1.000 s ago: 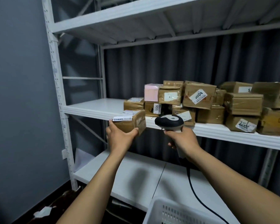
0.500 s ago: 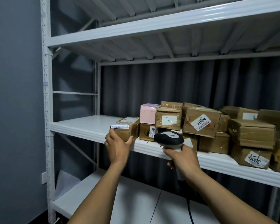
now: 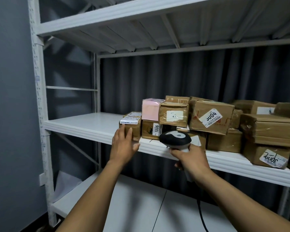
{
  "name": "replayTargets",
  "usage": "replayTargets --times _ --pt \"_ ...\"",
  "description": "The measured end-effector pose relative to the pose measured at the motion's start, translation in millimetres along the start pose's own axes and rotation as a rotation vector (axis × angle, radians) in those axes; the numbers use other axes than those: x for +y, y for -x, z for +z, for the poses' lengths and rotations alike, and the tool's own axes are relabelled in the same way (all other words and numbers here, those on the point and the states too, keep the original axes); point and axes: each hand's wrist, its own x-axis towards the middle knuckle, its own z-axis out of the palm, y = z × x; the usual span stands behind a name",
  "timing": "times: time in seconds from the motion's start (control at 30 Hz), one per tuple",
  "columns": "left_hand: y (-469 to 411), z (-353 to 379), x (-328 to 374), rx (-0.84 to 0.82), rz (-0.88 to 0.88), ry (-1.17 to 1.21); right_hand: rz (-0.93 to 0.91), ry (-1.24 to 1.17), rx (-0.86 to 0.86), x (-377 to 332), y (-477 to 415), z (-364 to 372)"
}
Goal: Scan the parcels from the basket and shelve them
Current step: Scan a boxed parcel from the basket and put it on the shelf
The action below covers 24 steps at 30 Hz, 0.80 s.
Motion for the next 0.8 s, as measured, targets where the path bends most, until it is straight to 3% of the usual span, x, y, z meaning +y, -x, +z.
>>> replayTargets --times 0.17,0.37,0.8 --pt "-10 3 -2 -0.227 0.046 -0.12 0.002 0.026 -0.014 2 -3 0" --pt "-26 1 4 -0.36 0.026 -0.189 0.024 0.052 -0.016 4 -4 -5" --pt "48 -44 58 -0.35 0.158 -0.147 0.085 0.118 -0.026 10 50 -67"
